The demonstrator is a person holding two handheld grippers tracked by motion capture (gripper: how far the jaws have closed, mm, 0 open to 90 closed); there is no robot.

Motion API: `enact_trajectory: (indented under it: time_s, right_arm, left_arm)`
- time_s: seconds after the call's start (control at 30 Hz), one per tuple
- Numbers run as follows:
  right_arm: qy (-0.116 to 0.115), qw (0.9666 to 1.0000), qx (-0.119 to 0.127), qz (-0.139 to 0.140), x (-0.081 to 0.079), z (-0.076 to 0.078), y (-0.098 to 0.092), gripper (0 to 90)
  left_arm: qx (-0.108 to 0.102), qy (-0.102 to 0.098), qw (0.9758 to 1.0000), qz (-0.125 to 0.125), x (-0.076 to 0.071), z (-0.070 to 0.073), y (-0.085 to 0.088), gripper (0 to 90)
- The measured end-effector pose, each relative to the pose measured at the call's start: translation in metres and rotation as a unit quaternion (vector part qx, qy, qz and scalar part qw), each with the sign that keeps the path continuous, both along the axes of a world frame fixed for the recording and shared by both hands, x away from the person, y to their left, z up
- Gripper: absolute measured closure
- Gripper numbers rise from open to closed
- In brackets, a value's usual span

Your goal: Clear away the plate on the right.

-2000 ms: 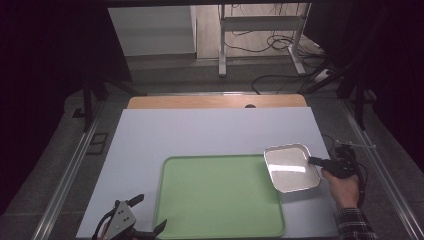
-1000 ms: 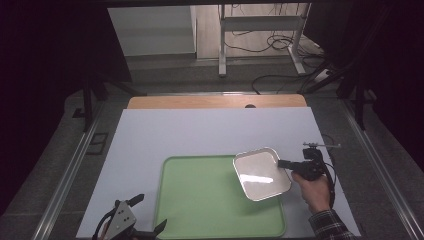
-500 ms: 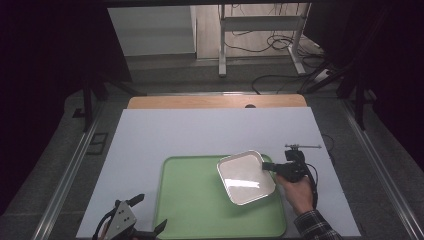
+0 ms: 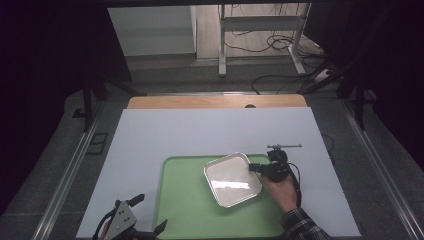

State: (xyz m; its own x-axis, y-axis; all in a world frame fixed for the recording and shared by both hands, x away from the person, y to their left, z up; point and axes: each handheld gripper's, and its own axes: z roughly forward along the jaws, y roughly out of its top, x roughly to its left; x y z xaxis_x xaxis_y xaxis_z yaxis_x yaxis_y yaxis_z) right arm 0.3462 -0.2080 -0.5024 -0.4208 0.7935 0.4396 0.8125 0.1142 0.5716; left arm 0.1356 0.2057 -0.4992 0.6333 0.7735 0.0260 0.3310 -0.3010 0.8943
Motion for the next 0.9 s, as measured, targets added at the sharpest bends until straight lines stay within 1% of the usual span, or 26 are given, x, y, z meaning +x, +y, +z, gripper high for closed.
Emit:
enact_trajectory:
  time_s: [0.23, 0.27, 0.4, 0.53, 0.57, 0.67, 0.7, 0.73, 0.83, 0.9]
  right_arm:
    - [0.001, 0.9999, -0.015, -0.001, 0.004, -0.007, 0.010, 88.8]
    - [-0.001, 0.9998, -0.018, -0.001, 0.005, -0.008, 0.011, 88.8]
    - [0.001, 0.9995, -0.032, -0.001, 0.007, -0.011, 0.014, 88.7]
    - [0.002, 0.9995, -0.033, -0.002, 0.009, -0.014, 0.016, 88.6]
    - [0.001, 0.9993, -0.038, -0.002, 0.009, -0.014, 0.017, 88.6]
    - [-0.003, 0.9991, -0.041, -0.002, 0.009, -0.015, 0.017, 87.6]
    - [-0.006, 0.9992, -0.041, 0.001, 0.009, -0.015, 0.017, 86.8]
    - [-0.009, 0.9993, -0.037, 0.005, 0.009, -0.015, 0.016, 83.1]
    - [-0.022, 0.9988, -0.040, 0.016, 0.009, -0.012, 0.015, 72.2]
    - [-0.032, 0.9981, -0.041, 0.033, 0.008, -0.010, 0.015, 70.1]
  left_arm:
    - [0.001, 0.000, 1.0000, -0.001, 0.000, 0.000, 0.000, 1.2]
    - [0.001, 0.000, 1.0000, -0.002, 0.000, 0.000, 0.000, 1.2]
    - [0.002, 0.000, 1.0000, -0.002, 0.000, 0.000, 0.000, 1.2]
    - [0.001, 0.000, 1.0000, -0.002, -0.001, 0.000, 0.000, 1.2]
    - [0.003, 0.000, 1.0000, -0.003, 0.000, 0.000, 0.000, 1.2]
    - [0.003, -0.001, 1.0000, -0.004, -0.001, 0.000, 0.000, 1.2]
    - [0.003, -0.001, 1.0000, -0.003, -0.001, 0.000, 0.000, 1.2]
    - [0.003, -0.001, 1.0000, -0.003, -0.001, 0.000, 0.000, 1.2]
    - [0.003, -0.001, 1.0000, -0.003, -0.001, 0.001, 0.000, 1.2]
    - [0.000, -0.002, 1.0000, -0.002, -0.001, 0.001, 0.000, 1.2]
